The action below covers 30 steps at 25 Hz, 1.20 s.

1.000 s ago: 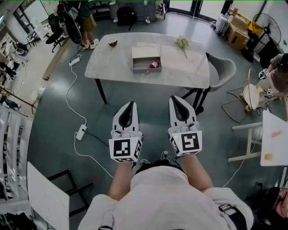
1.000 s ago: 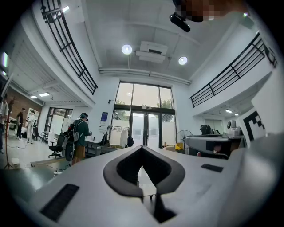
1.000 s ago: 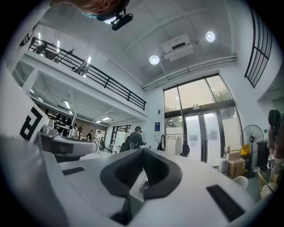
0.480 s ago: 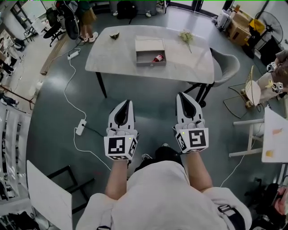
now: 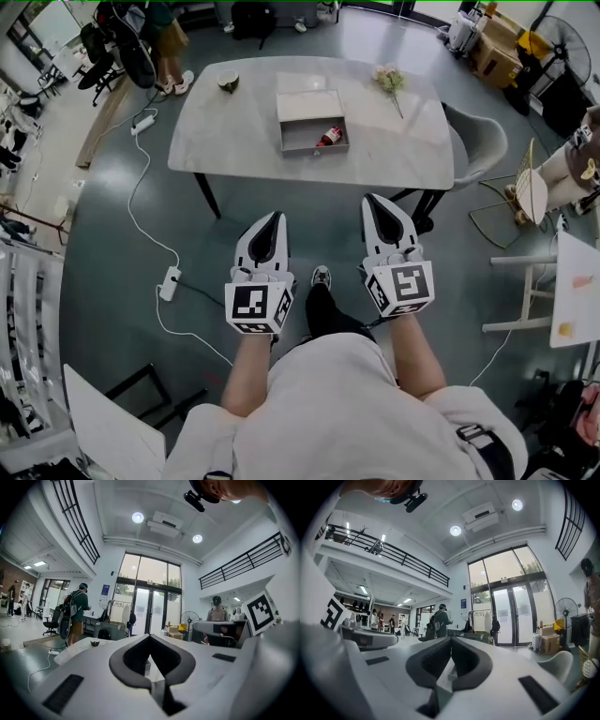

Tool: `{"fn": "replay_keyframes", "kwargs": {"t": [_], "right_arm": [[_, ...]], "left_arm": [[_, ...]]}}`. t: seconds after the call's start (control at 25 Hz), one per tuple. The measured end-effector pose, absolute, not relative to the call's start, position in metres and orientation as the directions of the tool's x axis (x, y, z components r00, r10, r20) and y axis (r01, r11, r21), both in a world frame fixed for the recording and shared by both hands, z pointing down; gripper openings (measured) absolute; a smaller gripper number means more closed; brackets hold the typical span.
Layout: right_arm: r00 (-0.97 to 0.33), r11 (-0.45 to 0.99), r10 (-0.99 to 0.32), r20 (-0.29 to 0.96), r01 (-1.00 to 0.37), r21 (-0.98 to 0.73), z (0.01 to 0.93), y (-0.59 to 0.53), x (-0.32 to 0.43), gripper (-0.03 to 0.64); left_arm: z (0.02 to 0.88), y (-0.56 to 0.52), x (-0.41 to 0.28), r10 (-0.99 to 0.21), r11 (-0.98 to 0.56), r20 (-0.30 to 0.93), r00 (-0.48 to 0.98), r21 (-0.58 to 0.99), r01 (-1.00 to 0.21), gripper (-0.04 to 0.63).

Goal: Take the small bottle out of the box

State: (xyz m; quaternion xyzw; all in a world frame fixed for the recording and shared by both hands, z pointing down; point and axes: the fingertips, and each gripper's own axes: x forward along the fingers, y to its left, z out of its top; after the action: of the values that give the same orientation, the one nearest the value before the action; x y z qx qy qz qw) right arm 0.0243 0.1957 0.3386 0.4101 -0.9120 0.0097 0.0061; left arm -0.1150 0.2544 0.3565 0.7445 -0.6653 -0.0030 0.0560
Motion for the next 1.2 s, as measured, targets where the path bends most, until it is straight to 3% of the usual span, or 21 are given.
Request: {"fn": "replay_keyframes", "kwargs": {"t": [0.52, 1.2], "right_arm": [[-0.691, 0.691, -0.719, 0.073, -0.722, -0.031, 0.355, 0.046, -0.023, 0.025], [-0.633, 0.626, -0.760, 0.150, -0.774, -0.094, 0.400, -0.045, -0.029, 0.025]], "left_arm": [[0.373, 0.096, -0.138, -0.965, -0.185, 0.172, 0.200, 0.099, -0.978, 0.021], [0.440, -0.031, -0.119, -0.853, -0.321, 0.376, 0.362, 0.169, -0.932, 0.022]]}}
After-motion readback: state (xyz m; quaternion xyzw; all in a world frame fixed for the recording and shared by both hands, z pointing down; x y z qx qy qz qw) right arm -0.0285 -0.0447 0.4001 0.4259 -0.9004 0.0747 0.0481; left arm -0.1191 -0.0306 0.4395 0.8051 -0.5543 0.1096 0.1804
